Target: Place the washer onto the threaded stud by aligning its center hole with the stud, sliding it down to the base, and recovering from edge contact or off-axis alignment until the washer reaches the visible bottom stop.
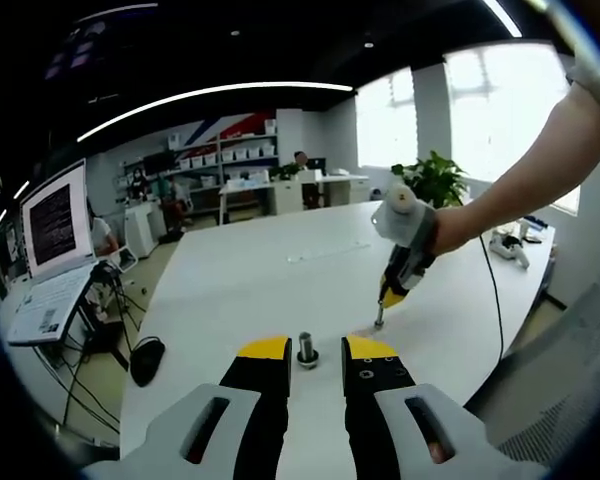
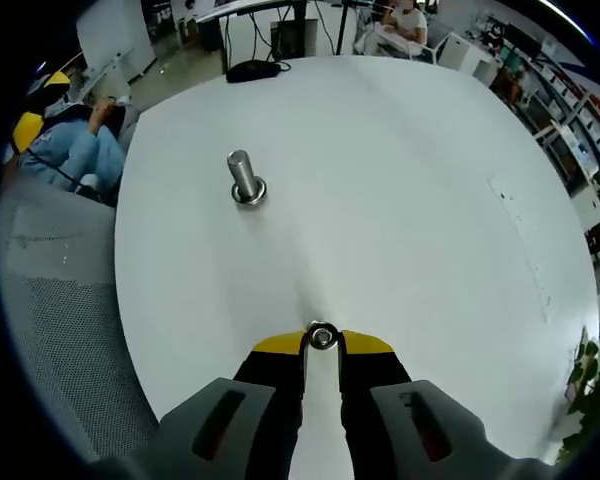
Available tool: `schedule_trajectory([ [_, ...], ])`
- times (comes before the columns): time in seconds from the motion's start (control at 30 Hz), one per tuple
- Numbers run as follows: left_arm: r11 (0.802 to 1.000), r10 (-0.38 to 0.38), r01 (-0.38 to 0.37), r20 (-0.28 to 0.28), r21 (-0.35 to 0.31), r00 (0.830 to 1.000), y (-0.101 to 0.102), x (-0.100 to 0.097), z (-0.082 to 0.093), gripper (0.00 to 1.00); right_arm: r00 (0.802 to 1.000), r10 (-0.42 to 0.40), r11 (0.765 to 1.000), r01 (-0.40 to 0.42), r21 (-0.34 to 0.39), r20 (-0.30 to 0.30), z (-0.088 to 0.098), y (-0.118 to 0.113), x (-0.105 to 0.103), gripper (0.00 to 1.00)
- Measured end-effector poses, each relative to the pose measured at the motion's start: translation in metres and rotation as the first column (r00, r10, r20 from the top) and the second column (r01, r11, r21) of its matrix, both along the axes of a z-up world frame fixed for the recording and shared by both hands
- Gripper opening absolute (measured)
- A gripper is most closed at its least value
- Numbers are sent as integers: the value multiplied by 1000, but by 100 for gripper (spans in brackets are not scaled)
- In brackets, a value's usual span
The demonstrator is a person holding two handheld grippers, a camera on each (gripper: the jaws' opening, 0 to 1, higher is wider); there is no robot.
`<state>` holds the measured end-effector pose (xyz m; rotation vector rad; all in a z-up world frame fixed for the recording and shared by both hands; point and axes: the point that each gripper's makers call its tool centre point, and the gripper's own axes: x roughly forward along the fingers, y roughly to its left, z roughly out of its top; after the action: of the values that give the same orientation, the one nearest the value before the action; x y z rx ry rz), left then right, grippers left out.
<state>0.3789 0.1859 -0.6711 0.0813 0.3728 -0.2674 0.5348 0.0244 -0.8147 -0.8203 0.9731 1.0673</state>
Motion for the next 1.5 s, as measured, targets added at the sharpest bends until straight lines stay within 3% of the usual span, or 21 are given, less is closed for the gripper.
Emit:
schedule_trajectory([
  [1.5, 1000, 9, -9, 13, -12, 1000, 1, 0, 4, 18, 1000, 4, 1000, -4, -8, -1, -1, -1, 0, 14],
])
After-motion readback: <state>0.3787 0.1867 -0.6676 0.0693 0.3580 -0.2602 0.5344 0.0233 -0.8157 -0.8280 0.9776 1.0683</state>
